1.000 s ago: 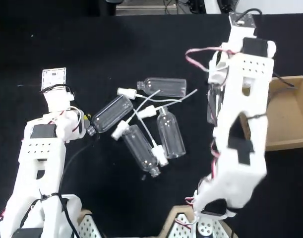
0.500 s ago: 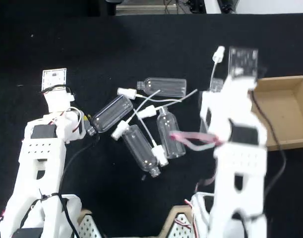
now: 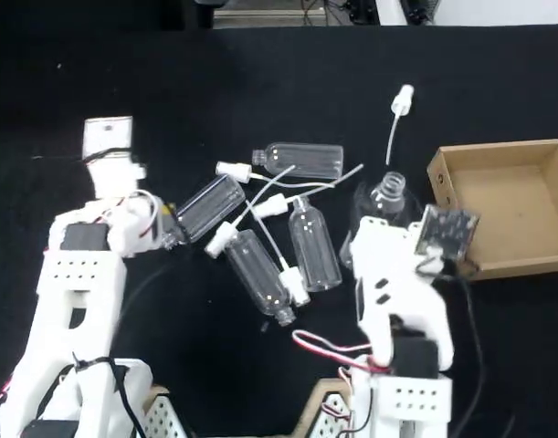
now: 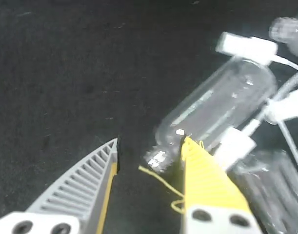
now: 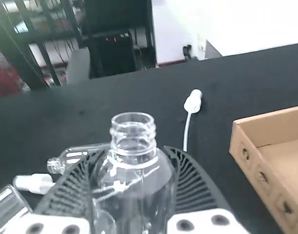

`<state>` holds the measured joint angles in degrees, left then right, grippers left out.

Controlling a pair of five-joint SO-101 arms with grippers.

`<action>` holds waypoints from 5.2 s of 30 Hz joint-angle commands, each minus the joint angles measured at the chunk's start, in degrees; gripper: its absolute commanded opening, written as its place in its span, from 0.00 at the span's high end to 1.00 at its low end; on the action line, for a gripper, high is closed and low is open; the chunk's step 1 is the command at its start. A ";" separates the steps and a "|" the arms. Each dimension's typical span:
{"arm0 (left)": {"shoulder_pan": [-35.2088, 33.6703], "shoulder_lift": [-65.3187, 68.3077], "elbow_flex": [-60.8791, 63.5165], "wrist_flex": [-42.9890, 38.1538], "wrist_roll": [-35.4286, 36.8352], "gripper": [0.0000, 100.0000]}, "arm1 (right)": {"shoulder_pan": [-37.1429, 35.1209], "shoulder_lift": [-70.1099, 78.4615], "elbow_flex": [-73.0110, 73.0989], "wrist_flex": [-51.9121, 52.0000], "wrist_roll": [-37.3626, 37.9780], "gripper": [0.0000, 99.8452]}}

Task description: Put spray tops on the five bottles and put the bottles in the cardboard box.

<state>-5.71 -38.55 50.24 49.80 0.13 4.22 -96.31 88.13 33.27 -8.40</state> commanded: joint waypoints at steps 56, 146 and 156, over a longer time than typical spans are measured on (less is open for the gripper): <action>11.30 20.75 -17.10 14.07 2.11 0.73 | -2.20 -11.03 8.31 -2.99 -1.23 0.99; -10.15 -5.54 3.74 26.81 -61.10 0.97 | -13.54 -10.68 1.45 7.03 -1.05 0.99; -13.85 -6.15 3.47 26.64 -50.90 0.72 | -23.03 -10.33 -5.67 2.46 -1.05 0.99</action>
<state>-19.34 -43.30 56.04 76.35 -60.18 -12.92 -102.99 88.22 40.75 -9.54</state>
